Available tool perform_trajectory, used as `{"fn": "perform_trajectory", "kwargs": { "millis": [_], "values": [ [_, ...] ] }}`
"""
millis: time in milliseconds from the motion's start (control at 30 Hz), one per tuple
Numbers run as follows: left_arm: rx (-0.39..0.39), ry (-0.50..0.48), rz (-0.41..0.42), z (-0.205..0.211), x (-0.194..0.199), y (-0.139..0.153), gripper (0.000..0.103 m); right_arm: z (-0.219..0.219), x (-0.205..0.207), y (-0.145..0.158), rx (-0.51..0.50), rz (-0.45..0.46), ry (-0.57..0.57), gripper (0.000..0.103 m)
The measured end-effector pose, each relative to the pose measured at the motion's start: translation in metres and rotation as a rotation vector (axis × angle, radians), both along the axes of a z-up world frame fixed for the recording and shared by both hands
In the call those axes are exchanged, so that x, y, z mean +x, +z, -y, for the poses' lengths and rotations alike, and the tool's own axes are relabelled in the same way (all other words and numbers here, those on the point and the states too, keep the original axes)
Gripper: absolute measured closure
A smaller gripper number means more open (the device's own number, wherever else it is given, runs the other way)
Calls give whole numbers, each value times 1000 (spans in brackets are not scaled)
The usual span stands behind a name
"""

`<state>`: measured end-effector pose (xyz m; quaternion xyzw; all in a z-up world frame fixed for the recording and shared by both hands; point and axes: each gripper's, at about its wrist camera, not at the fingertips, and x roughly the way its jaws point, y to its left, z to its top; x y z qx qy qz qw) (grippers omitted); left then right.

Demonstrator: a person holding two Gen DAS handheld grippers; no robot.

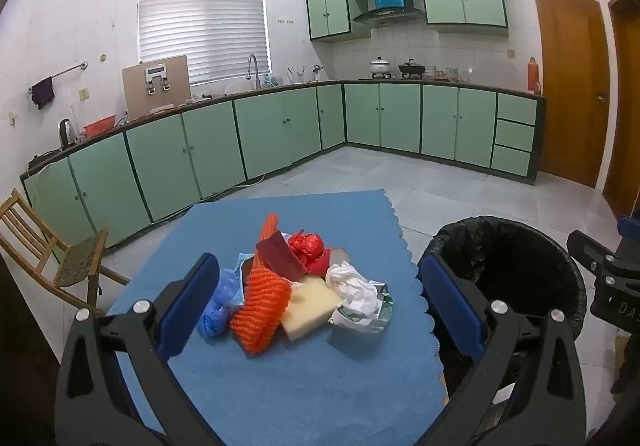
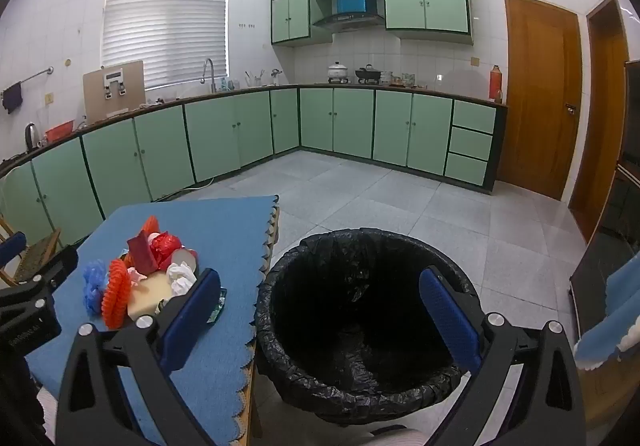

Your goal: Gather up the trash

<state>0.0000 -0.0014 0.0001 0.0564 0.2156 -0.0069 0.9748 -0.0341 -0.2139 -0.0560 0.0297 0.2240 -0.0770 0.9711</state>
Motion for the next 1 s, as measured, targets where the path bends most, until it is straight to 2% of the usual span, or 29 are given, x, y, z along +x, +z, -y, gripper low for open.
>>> {"fn": "perform_trajectory", "kwargs": {
  "millis": [1000],
  "values": [
    [-26, -7, 12, 0, -4, 3, 5, 7, -3, -4, 17, 10, -13, 6]
  ]
}}
